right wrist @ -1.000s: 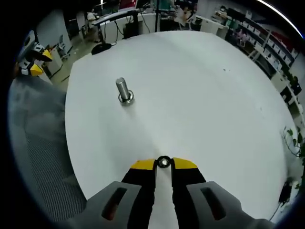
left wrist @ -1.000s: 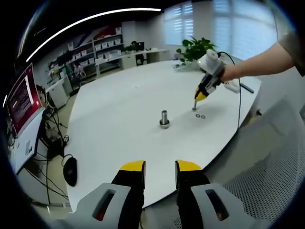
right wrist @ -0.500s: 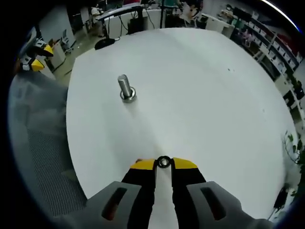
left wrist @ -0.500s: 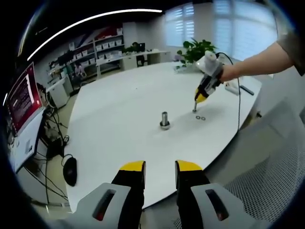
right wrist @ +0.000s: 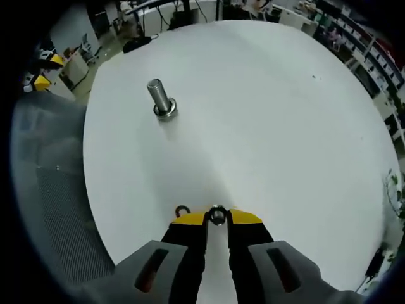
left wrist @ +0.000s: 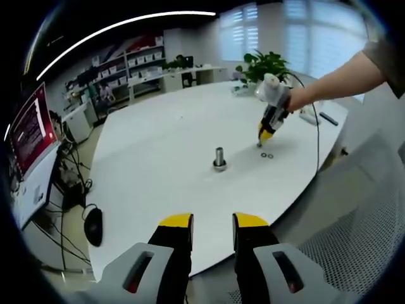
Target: Place the washer onto the threaded stud by aligning its center hole with the stud, sliding it down to the base, and recovering from edge contact or off-axis alignment until the washer reaches the visible bottom stop.
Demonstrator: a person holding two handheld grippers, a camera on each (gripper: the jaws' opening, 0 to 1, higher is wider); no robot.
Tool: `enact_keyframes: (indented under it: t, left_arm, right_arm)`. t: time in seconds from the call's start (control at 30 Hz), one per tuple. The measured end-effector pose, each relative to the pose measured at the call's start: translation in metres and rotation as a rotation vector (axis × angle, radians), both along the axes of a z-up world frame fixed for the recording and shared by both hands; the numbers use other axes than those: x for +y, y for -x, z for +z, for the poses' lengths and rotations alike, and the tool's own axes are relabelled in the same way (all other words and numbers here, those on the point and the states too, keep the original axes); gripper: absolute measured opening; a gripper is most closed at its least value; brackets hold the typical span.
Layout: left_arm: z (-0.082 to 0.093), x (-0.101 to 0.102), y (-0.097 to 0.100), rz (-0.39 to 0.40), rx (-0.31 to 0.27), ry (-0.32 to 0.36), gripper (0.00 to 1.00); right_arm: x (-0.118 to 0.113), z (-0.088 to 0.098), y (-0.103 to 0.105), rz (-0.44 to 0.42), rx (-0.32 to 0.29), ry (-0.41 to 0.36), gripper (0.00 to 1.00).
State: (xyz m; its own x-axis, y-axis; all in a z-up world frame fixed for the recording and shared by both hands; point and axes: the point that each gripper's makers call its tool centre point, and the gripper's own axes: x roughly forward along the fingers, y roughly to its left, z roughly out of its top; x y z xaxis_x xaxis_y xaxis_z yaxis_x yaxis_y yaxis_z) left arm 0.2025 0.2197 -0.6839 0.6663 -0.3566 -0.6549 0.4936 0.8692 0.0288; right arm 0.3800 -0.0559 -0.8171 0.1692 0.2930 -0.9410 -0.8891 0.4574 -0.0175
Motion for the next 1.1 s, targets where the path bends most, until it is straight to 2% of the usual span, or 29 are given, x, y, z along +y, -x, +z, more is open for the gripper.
enact_keyframes:
  t: [0.3,0.53,0.8,0.87,0.97,1.1]
  left_arm:
    - [-0.001,0.001,0.0,0.007,0.004,-0.002,0.22]
    - [-0.001,0.001,0.0,0.007,0.007,-0.006,0.22]
    - [-0.001,0.001,0.0,0.008,0.003,0.0,0.22]
    - [0.0,0.0,0.0,0.007,0.001,0.005,0.23]
    - [0.0,0.001,-0.001,0.008,-0.002,0.005,0.23]
    - [0.001,0.0,0.0,0.006,-0.004,0.005,0.23]
  right_arm:
    - [-0.006,-0.017,0.003,-0.035,0.032,0.001,0.15]
    - [-0.007,-0.014,0.003,-0.052,0.02,-0.021,0.19]
    - [-0.019,-0.008,0.007,-0.08,0.0,-0.032,0.21]
    - [-0.021,-0.006,0.013,-0.1,0.008,-0.044,0.23]
    - [-0.018,-0.006,0.026,-0.177,0.061,-0.098,0.26]
    - [-0.019,-0.012,0.037,-0.138,0.067,-0.077,0.26]
